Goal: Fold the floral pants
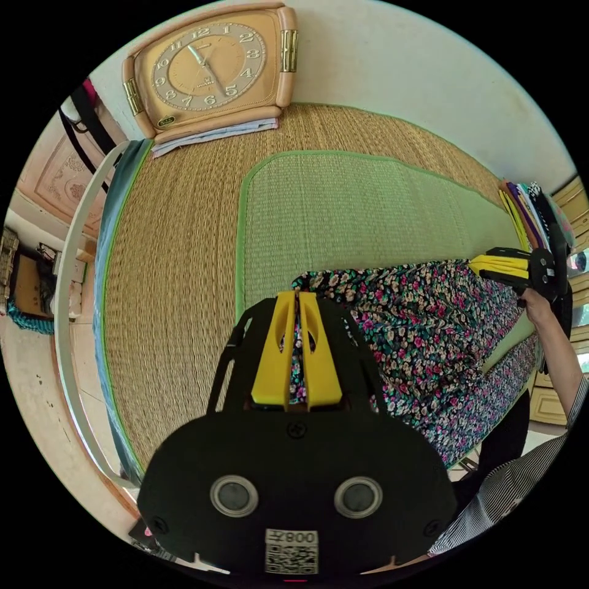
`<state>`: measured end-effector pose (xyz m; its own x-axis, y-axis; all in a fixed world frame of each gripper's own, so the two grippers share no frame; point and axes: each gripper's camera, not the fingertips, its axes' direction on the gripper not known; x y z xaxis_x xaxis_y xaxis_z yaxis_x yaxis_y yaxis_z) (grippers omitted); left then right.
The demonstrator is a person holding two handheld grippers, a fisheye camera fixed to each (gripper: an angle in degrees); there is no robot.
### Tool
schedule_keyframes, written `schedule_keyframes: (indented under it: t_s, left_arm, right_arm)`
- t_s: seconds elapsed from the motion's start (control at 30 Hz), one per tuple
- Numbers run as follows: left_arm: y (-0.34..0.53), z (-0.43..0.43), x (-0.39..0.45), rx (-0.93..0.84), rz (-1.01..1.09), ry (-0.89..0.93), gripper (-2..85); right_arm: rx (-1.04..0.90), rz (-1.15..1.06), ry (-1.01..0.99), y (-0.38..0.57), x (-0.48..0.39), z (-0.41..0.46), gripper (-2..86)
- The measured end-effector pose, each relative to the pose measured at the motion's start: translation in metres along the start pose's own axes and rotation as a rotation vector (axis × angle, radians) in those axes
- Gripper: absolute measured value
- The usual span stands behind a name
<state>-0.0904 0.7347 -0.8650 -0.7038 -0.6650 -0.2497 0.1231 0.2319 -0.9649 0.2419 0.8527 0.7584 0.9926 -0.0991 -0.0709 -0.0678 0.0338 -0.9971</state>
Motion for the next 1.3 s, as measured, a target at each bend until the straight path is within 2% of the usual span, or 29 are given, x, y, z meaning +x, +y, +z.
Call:
schedule_keyframes:
  t_s: [0.33,0.6,0.8,1.03,1.3]
  left_arm:
    - [0.040,-0.068,0.008,0.115,0.031,0.072,1.1]
    - [0.112,-0.108,0.020,0.141,0.125,0.122,1.0]
    - [0.188,-0.099,0.025,0.053,0.163,0.159,0.9]
    - [0.250,-0.070,0.026,-0.077,0.169,0.107,0.9]
    - [0.281,-0.080,0.012,-0.023,0.186,0.025,0.8]
  right_arm:
    - [0.105,0.035,0.023,0.029,-0.024,-0.071,0.4]
    - [0.157,-0.012,0.022,0.085,-0.092,-0.127,0.4]
    - [0.085,-0.079,-0.007,0.125,-0.161,-0.118,0.4]
    - [-0.027,-0.120,-0.060,0.141,-0.212,-0.085,0.4]
    - [-0.046,-0.156,-0.065,0.134,-0.242,-0.081,0.4]
